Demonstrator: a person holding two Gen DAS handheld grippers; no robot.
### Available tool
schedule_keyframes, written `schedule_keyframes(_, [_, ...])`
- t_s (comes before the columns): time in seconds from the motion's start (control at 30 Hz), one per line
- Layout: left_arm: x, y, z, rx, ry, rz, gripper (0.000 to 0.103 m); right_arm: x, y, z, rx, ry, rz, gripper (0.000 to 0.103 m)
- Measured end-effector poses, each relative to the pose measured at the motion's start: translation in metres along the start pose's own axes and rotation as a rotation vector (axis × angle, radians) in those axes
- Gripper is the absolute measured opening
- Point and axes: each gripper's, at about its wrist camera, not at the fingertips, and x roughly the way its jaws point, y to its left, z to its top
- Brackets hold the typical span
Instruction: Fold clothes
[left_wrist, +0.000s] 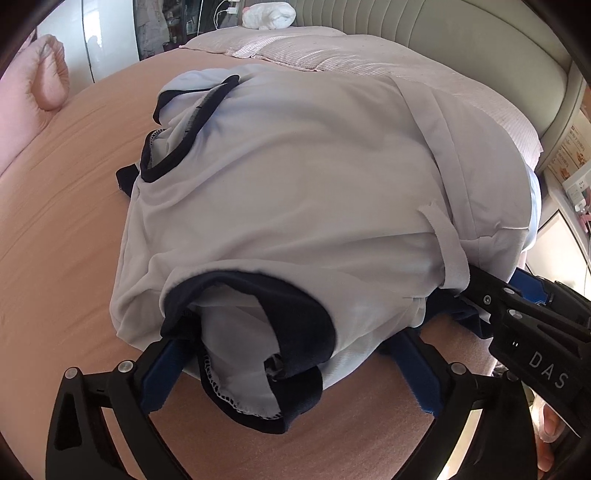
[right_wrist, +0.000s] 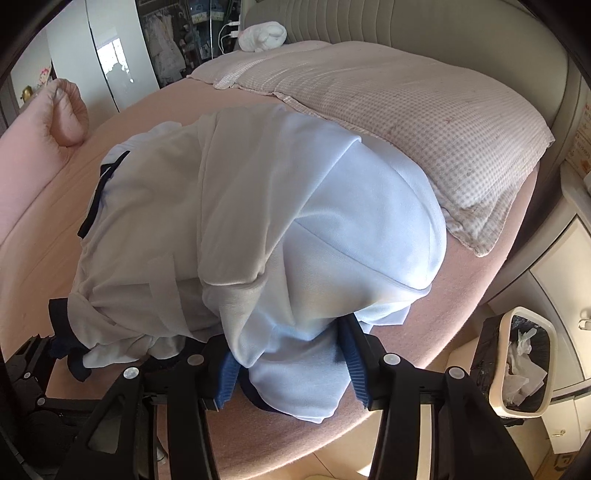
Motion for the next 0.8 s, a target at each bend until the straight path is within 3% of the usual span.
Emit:
schedule_keyframes(0.13, [-0.001, -0.001, 0.002, -0.004, -0.009, 0.013, 0.102, -0.005, -0.005, 0.000, -0.018, 0.005, 0.030, 0.047])
schedule_keyframes(0.23, [-0.003, -0.002, 0.004, -0.013, -0.003, 0.029, 0.096, -0.006, -0.017, -0.003, 0.001, 0.026, 0.055, 0.043])
schedule_keyframes(0.33, [-0.009, 0.001, 0.009, -0.035, 0.017, 0.041, 0.083, -0.017, -0.021, -0.001, 0.023, 0.042, 0.094, 0.035])
schedule_keyframes(0.4, [-0.015, 0.005, 0.012, -0.066, 0.028, 0.051, 0.058, -0.025, -0.023, -0.001, 0.033, 0.048, 0.120, 0.028])
schedule_keyframes(0.43, [-0.017, 0.009, 0.014, -0.083, 0.037, 0.038, 0.057, -0.028, -0.024, 0.000, 0.036, 0.048, 0.134, 0.027])
schedule_keyframes(0.5, [-0.021, 0.014, 0.018, -0.118, 0.051, 0.005, 0.042, -0.036, -0.025, 0.000, 0.038, 0.048, 0.161, 0.023])
schedule_keyframes(0.6, [-0.026, 0.021, 0.019, -0.142, 0.066, -0.025, 0.030, -0.045, -0.020, 0.001, 0.036, 0.044, 0.190, 0.021])
schedule_keyframes(0.8, [-0.044, 0.026, 0.008, -0.157, 0.068, -0.014, 0.020, -0.046, -0.002, 0.006, 0.020, 0.043, 0.196, 0.019])
